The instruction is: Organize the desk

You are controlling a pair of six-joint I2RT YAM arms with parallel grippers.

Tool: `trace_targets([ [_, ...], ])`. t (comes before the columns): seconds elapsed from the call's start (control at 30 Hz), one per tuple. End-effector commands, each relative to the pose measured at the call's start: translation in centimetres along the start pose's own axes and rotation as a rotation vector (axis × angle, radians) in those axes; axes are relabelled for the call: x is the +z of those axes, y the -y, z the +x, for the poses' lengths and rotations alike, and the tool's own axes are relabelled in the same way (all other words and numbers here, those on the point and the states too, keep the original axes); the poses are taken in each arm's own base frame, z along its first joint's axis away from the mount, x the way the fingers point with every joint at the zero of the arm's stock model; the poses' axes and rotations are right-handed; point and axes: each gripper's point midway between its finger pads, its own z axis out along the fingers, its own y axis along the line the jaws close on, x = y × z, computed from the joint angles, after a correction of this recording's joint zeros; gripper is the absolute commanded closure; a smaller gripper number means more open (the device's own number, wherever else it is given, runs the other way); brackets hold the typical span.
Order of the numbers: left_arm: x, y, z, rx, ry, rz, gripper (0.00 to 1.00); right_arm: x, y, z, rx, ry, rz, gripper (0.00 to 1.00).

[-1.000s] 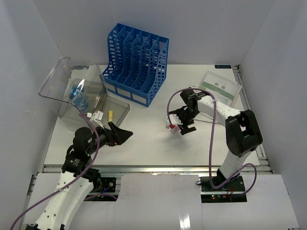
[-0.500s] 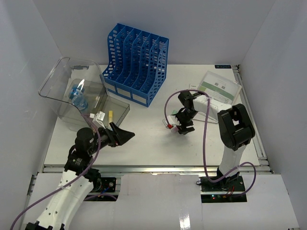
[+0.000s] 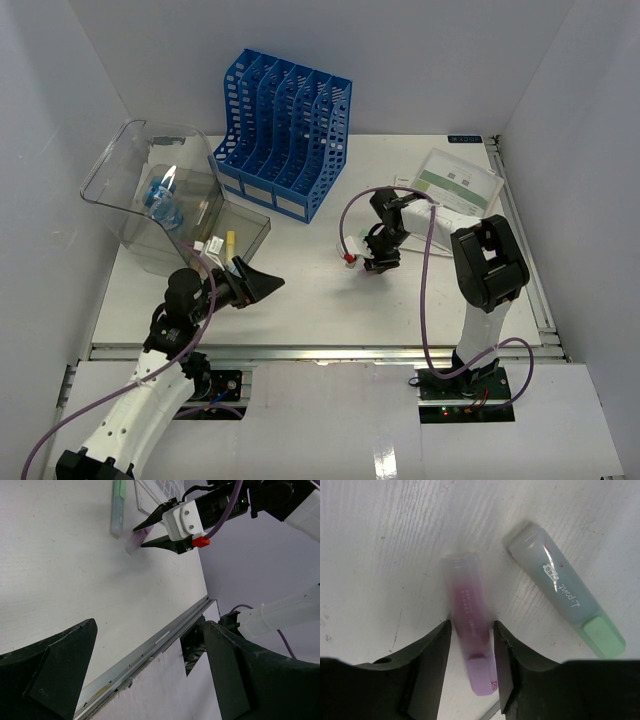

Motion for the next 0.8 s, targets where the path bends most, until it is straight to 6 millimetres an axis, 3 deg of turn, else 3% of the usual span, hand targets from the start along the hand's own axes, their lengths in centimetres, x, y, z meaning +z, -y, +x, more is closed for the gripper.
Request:
trace_targets([
  [0.0,0.7,0.5,-0.4,-0.047,0.03,0.062,0.02,0.4,-0.3,0.3,0.049,0.004,0.037,0.6],
  [0.17,1.4,0.0,-0.9,-0.117,0.067,0.066,0.02,0.0,-0.6,-1.0,0.137,0.066,0.082,0.71],
  [0.3,2.2,-0.1,-1.7,-0.151,0.101,0.062,0.02,-1.7,-0.3,-2.9,0.303,0.14,0.155,0.79],
  [0.5,4.0,0.4,-2.4,-0.186,0.116,0.051,0.02,-4.9,-0.4,-8.1,0.533,0.35,0.145,0.81],
  [0.67,7.1,2.2,-2.8,-0.175,0.118,0.037,0.02,-7.5,0.7,-13.2,0.651,0.542,0.083,0.82],
  [0.77,8.8,2.7,-3.4,-0.176,0.129,0.014,0.05,-8.4,1.4,-15.1,0.693,0.601,0.072,0.83],
])
